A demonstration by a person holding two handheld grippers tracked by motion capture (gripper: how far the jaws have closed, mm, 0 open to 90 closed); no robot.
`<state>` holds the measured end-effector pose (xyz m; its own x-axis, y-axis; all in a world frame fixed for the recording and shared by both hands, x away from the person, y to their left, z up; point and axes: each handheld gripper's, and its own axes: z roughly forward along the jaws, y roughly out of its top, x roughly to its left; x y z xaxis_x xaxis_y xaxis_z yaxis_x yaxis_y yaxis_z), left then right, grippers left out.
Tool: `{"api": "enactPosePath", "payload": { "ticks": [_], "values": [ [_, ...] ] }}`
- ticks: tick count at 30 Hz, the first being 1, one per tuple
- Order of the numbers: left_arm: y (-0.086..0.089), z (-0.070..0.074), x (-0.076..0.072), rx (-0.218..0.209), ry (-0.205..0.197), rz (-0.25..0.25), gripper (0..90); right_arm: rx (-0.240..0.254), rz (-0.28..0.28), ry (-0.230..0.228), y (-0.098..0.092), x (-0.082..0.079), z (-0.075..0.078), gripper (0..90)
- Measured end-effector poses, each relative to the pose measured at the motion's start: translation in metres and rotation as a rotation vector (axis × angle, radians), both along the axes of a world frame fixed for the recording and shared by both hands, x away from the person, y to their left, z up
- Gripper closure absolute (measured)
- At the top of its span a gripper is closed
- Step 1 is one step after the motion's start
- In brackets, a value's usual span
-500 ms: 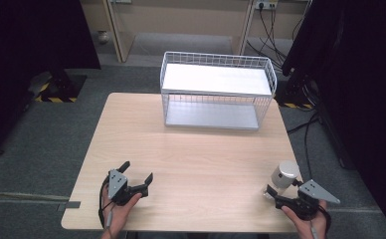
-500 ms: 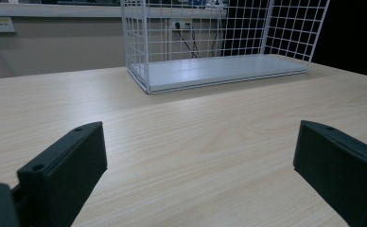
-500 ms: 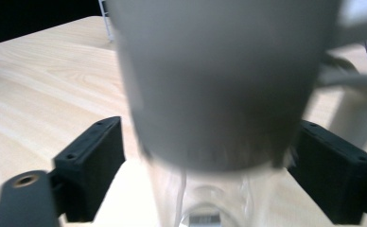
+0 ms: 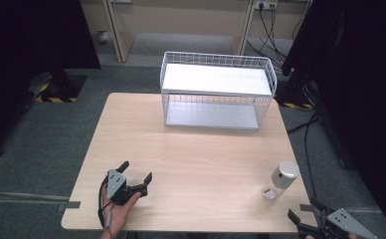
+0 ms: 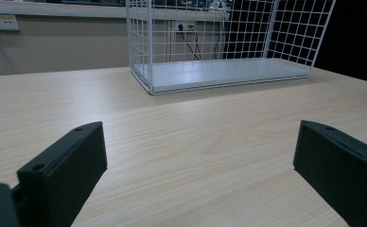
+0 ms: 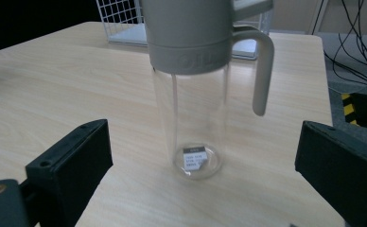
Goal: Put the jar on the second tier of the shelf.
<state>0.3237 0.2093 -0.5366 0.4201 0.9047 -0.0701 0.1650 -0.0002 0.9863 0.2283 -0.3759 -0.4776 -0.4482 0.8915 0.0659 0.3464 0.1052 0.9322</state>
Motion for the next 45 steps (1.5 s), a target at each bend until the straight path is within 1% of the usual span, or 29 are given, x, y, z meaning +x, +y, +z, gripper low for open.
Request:
{"api": "enactPosePath", "payload": {
  "ticks": [2,3,4,7,8,9,11,12,13,14,15,18,23,27,30,32,34,39,40,45],
  "values": [
    [0.0,0.0,0.0,0.001,0.003,0.0,3.0,-0.002,0.002,-0.002,0.002,0.002,0.0,5.0],
    [0.0,0.0,0.0,0.005,0.003,-0.001,3.0,0.003,0.011,-0.003,0.006,0.007,-0.002,5.4],
    [-0.001,0.0,0.0,0.008,0.003,-0.002,3.0,0.003,0.011,-0.003,0.006,0.007,-0.002,5.4],
    [-0.001,0.0,0.0,0.009,0.003,-0.002,3.0,0.009,0.014,0.001,0.011,0.017,-0.007,6.4],
    [-0.001,0.0,0.0,0.009,0.002,-0.002,3.0,0.009,0.014,0.001,0.011,0.017,-0.007,6.4],
    [-0.001,0.0,0.0,0.009,0.001,-0.002,2.9,0.013,0.01,0.003,0.014,0.022,-0.009,7.2],
    [-0.001,0.0,0.0,0.009,0.0,-0.002,3.0,0.015,0.009,0.001,0.015,0.024,-0.01,8.5],
    [-0.001,0.0,0.0,0.009,0.001,-0.003,3.0,0.013,0.015,-0.001,0.018,0.029,-0.01,10.3],
    [-0.001,0.0,0.0,0.009,0.001,-0.003,3.0,0.013,0.015,-0.001,0.018,0.029,-0.01,10.3],
    [-0.001,0.0,0.0,0.01,0.002,-0.004,3.0,0.008,0.015,-0.004,0.019,0.032,-0.009,11.1],
    [-0.001,0.0,0.0,0.009,0.002,-0.004,3.0,0.001,0.021,-0.013,0.023,0.039,-0.008,13.1],
    [-0.001,0.0,0.0,0.01,-0.001,-0.004,3.0,-0.016,0.026,-0.018,0.029,0.05,-0.007,15.5],
    [-0.001,0.0,0.0,0.012,-0.001,-0.007,3.0,-0.036,0.036,-0.024,0.036,0.062,-0.007,20.8],
    [-0.001,0.0,0.0,0.013,-0.002,-0.007,3.0,-0.034,0.037,-0.029,0.038,0.066,-0.008,24.4],
    [-0.001,0.0,0.0,0.014,-0.003,-0.008,3.0,-0.036,0.025,-0.044,0.038,0.068,-0.009,30.2],
    [-0.001,0.0,0.0,0.014,-0.002,-0.009,3.0,-0.037,0.025,-0.047,0.038,0.068,-0.009,30.6],
    [-0.001,0.0,0.0,0.014,-0.002,-0.009,3.0,-0.044,0.023,-0.06,0.038,0.068,-0.009,31.1],
    [-0.001,0.0,0.0,0.015,-0.004,-0.01,3.0,-0.047,0.026,-0.061,0.039,0.069,-0.008,31.1],
    [-0.001,0.0,0.0,0.015,-0.003,-0.01,3.0,-0.042,0.029,-0.064,0.04,0.069,-0.005,31.2],
    [-0.001,0.0,0.0,0.014,-0.004,-0.01,3.0,-0.053,0.062,-0.106,0.048,0.076,0.014,31.2]
  ]
}}
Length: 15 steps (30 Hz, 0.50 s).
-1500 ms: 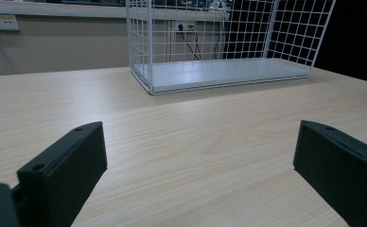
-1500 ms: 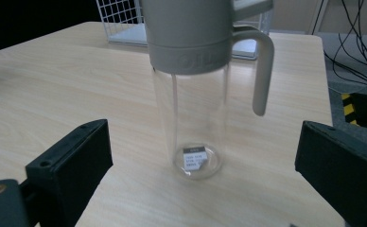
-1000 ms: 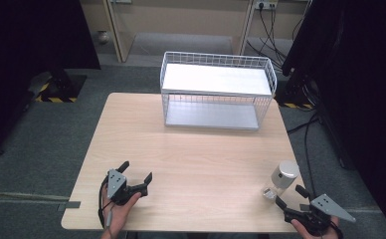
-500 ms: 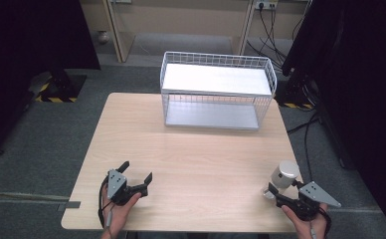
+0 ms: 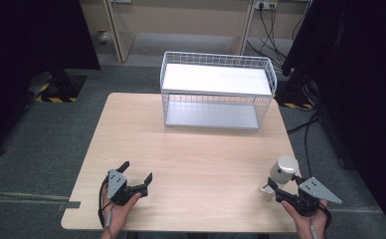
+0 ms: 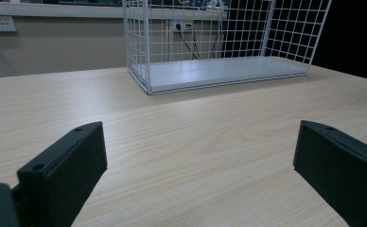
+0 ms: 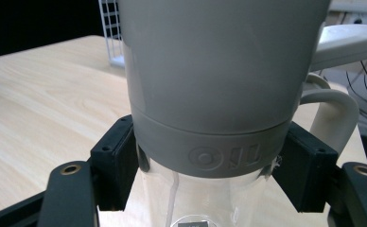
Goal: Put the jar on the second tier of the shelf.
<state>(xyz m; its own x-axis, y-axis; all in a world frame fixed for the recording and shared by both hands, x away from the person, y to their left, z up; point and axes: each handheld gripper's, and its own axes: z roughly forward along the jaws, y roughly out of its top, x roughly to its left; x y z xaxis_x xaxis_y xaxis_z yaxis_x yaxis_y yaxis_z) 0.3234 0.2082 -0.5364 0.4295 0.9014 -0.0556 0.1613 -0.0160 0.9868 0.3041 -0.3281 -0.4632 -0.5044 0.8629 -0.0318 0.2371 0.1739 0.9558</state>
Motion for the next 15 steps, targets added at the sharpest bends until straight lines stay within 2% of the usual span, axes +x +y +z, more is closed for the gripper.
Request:
{"api": "enactPosePath", "payload": {
  "ticks": [7,15],
  "values": [
    [0.0,0.0,0.0,0.001,-0.002,0.001,3.0,-0.002,0.037,-0.05,0.011,0.016,0.03,31.2],
    [0.0,0.0,0.0,0.0,0.0,0.001,3.0,-0.018,0.062,-0.072,0.023,0.032,0.047,31.2]
  ]
}}
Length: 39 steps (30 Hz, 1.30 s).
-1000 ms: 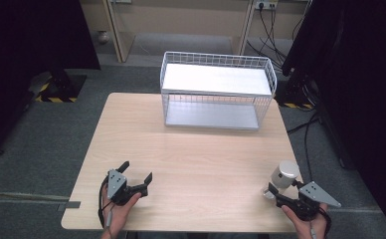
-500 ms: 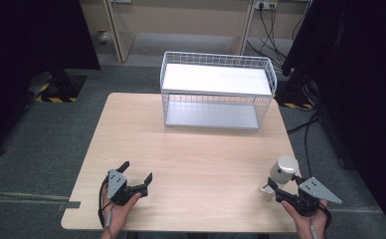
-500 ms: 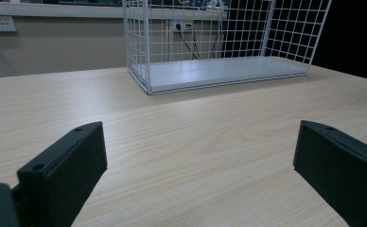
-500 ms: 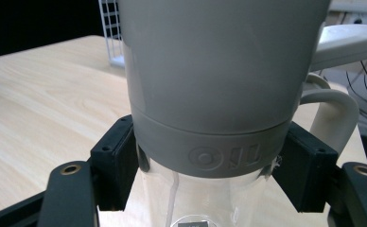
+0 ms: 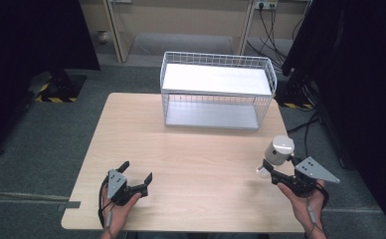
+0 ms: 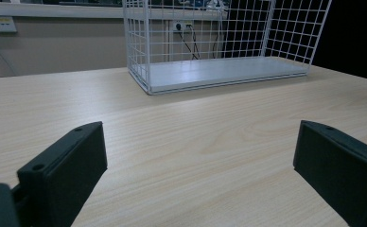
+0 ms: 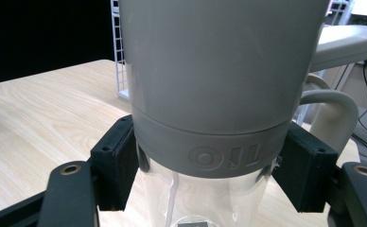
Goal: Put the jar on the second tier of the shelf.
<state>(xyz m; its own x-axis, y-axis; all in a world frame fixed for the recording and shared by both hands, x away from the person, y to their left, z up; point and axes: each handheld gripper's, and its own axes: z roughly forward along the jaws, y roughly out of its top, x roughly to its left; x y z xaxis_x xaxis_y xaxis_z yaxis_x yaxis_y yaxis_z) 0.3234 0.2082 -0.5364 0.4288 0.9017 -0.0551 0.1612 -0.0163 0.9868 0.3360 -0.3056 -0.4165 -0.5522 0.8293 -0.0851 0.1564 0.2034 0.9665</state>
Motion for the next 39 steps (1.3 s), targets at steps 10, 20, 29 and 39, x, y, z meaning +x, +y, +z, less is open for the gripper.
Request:
{"api": "enactPosePath", "payload": {
  "ticks": [10,20,29,39],
  "values": [
    [0.0,0.0,0.0,-0.002,0.002,0.0,3.0,0.014,0.031,-0.013,0.016,0.021,0.017,31.3],
    [0.0,0.0,0.0,-0.003,0.001,-0.002,3.0,0.028,0.047,-0.045,0.032,0.042,0.036,31.3],
    [0.001,0.0,0.0,-0.004,0.002,-0.003,3.0,0.042,0.047,-0.061,0.042,0.059,0.05,31.3],
    [0.0,0.0,0.0,-0.001,0.001,-0.004,3.0,0.051,0.052,-0.071,0.054,0.075,0.061,31.3]
  ]
}}
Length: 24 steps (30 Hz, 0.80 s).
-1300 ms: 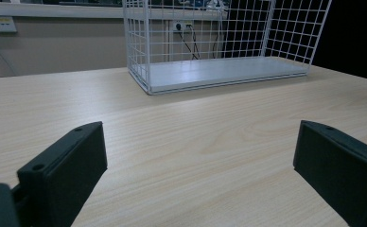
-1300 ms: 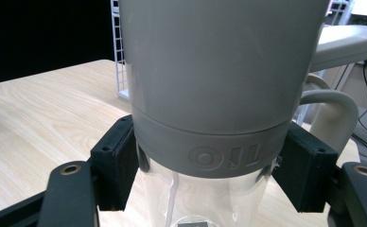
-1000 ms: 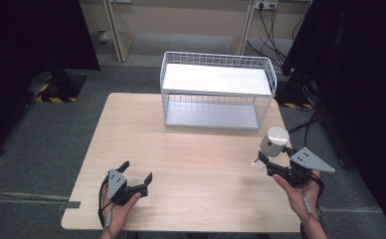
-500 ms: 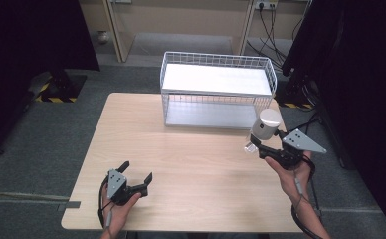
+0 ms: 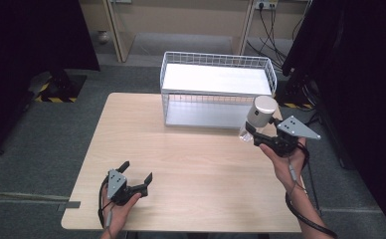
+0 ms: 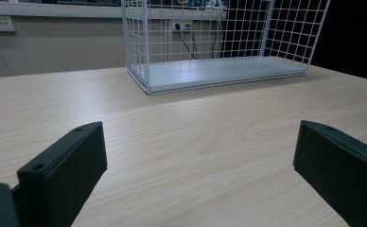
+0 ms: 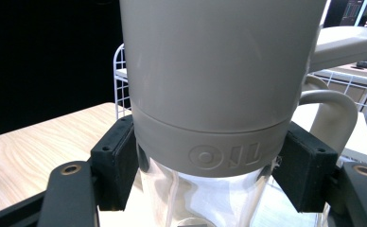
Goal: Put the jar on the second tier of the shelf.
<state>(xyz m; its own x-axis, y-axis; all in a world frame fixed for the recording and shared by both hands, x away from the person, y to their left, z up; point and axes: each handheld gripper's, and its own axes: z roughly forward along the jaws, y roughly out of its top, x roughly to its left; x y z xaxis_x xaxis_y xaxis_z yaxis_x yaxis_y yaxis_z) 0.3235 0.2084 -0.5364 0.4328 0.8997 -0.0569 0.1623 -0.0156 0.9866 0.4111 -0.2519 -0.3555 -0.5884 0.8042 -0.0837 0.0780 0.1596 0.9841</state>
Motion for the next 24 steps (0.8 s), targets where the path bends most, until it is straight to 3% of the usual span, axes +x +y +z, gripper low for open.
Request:
{"api": "enactPosePath", "payload": {
  "ticks": [11,24],
  "values": [
    [0.0,0.0,0.0,-0.001,0.0,-0.001,3.0,0.009,-0.005,-0.004,0.009,0.016,0.009,31.3],
    [0.0,0.0,0.0,-0.002,0.001,-0.003,3.0,0.018,-0.007,-0.029,0.023,0.035,0.031,31.3]
  ]
}}
